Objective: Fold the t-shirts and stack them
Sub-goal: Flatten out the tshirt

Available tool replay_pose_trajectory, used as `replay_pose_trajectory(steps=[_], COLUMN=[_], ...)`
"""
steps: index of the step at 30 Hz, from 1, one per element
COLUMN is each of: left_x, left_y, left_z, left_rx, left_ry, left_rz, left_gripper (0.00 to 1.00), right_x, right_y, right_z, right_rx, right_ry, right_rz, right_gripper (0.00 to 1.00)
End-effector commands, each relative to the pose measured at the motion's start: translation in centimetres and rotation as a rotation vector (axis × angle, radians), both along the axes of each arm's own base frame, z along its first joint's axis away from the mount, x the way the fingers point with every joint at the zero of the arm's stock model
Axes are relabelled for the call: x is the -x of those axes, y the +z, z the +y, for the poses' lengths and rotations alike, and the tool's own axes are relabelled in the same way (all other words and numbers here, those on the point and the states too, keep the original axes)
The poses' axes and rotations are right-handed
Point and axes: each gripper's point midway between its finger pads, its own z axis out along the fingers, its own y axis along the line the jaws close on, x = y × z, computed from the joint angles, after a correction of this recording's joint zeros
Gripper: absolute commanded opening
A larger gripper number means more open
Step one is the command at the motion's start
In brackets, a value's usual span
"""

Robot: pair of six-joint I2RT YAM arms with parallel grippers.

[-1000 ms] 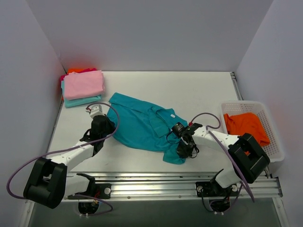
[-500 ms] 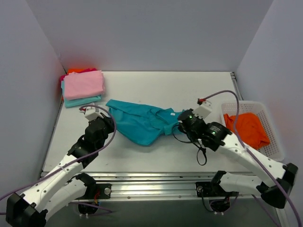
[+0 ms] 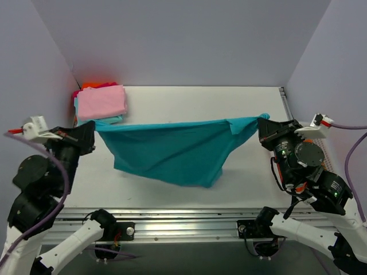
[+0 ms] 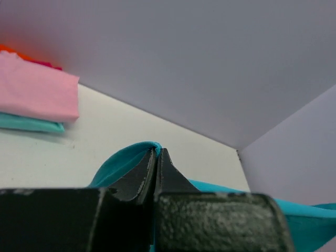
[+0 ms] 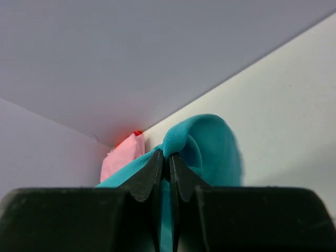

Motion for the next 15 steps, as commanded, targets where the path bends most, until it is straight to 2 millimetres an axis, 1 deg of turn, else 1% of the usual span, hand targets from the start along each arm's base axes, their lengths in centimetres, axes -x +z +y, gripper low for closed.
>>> replay_pose_trajectory(steps=[1, 2, 3, 4, 5, 6, 7, 8, 9, 10, 11, 12, 13, 14, 15], left_x=[3.5, 5.0, 5.7, 6.3, 7.4, 8.3, 8.9, 9.3, 10.3, 11.0, 11.5, 12.5, 13.2, 14.2, 14.5], left_y=[2.7, 4.7, 5.9, 6.9, 8.8, 9.9, 10.7, 11.4, 12.7, 13.2, 13.8, 14.7, 15.1, 16.0, 16.0], left_z=[2.2, 2.5, 2.5, 2.4, 2.5, 1.4, 1.1, 0.8, 1.2, 0.7, 0.8, 1.0, 0.6, 0.7, 0.2], left_rx=[-0.052, -0.025, -0.028, -0.027, -0.019, -0.047, -0.053, -0.056, -0.056, -0.066, -0.069, -0.059, -0.077, -0.067, -0.076], left_ry=[-0.018, -0.052, -0.078, -0.100, -0.126, -0.204, -0.236, -0.258, -0.256, -0.291, -0.291, -0.290, -0.298, -0.295, -0.313], left_rz=[-0.049, -0.111, -0.152, -0.181, -0.231, -0.273, -0.298, -0.314, -0.347, -0.367, -0.383, -0.412, -0.435, -0.467, -0.477], left_gripper=[0.02, 0.02, 0.02, 0.02, 0.02, 0.02, 0.02, 0.02, 0.02, 0.02, 0.02, 0.02, 0.02, 0.02, 0.02], right_x=[-0.1, -0.1, 0.0, 0.2, 0.9, 1.9, 2.8, 4.1, 4.7, 5.2, 5.6, 6.5, 7.0, 8.3, 8.6], right_y=[5.2, 5.9, 6.9, 9.0, 10.2, 12.6, 13.6, 14.6, 15.5, 16.2, 16.8, 18.0, 18.4, 19.3, 19.3], right_z=[0.2, 0.8, 1.2, 1.8, 3.3, 3.6, 4.3, 5.3, 5.1, 4.8, 4.7, 4.4, 4.2, 3.9, 4.1], right_rx=[0.040, 0.046, 0.086, 0.055, 0.073, 0.070, 0.065, 0.062, 0.042, 0.024, 0.024, 0.021, 0.025, 0.033, 0.049], right_ry=[0.034, 0.065, 0.094, 0.119, 0.213, 0.255, 0.307, 0.388, 0.402, 0.407, 0.417, 0.436, 0.444, 0.472, 0.487], right_rz=[-0.172, -0.210, -0.256, -0.333, -0.398, -0.505, -0.566, -0.632, -0.664, -0.685, -0.701, -0.735, -0.751, -0.811, -0.824], right_gripper=[0.00, 0.00, 0.00, 0.00, 0.00, 0.00, 0.00, 0.00, 0.00, 0.00, 0.00, 0.00, 0.00, 0.00, 0.00])
